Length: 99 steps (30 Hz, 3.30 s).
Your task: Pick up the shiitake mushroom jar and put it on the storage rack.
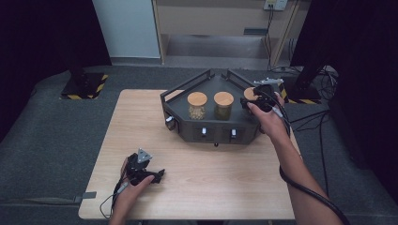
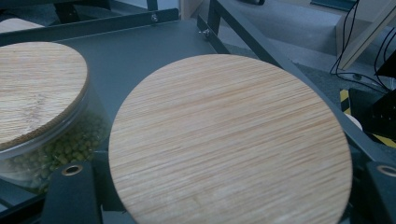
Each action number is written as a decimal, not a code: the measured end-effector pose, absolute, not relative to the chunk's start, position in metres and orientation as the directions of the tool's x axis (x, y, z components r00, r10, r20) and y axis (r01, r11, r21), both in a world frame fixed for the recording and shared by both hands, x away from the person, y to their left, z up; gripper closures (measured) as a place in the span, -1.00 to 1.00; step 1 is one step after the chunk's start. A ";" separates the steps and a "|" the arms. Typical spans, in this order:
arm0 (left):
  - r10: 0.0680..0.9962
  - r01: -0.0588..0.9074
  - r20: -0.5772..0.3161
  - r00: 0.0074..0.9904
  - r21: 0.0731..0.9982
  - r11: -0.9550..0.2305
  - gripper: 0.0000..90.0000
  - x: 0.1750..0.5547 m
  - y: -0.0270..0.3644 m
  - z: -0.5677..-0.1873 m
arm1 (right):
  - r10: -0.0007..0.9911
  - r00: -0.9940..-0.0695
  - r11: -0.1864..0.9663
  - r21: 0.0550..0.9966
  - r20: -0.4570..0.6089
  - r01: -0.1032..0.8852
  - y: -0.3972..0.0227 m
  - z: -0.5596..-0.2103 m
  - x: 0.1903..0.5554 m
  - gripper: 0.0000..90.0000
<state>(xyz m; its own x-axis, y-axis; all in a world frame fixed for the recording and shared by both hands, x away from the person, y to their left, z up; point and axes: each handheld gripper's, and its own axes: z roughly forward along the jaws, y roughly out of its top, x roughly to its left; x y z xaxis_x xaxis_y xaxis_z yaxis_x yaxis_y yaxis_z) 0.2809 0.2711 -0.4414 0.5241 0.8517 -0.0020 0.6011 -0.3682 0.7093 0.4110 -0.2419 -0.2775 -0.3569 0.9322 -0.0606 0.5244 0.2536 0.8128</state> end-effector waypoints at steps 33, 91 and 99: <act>0.851 0.601 -0.003 0.525 0.709 -0.368 -1.00 0.281 0.271 -0.441 | 0.934 -0.358 0.224 0.803 -0.014 0.552 -0.242 -0.293 0.417 -0.43; 0.851 0.601 -0.003 0.526 0.709 -0.369 -1.00 0.281 0.271 -0.441 | 0.918 -0.395 0.168 0.874 0.030 0.456 -0.273 -0.303 0.364 -0.85; 0.851 0.601 -0.003 0.526 0.709 -0.369 -1.00 0.281 0.271 -0.441 | 0.910 -0.415 0.194 0.880 0.004 0.433 -0.274 -0.303 0.343 -0.88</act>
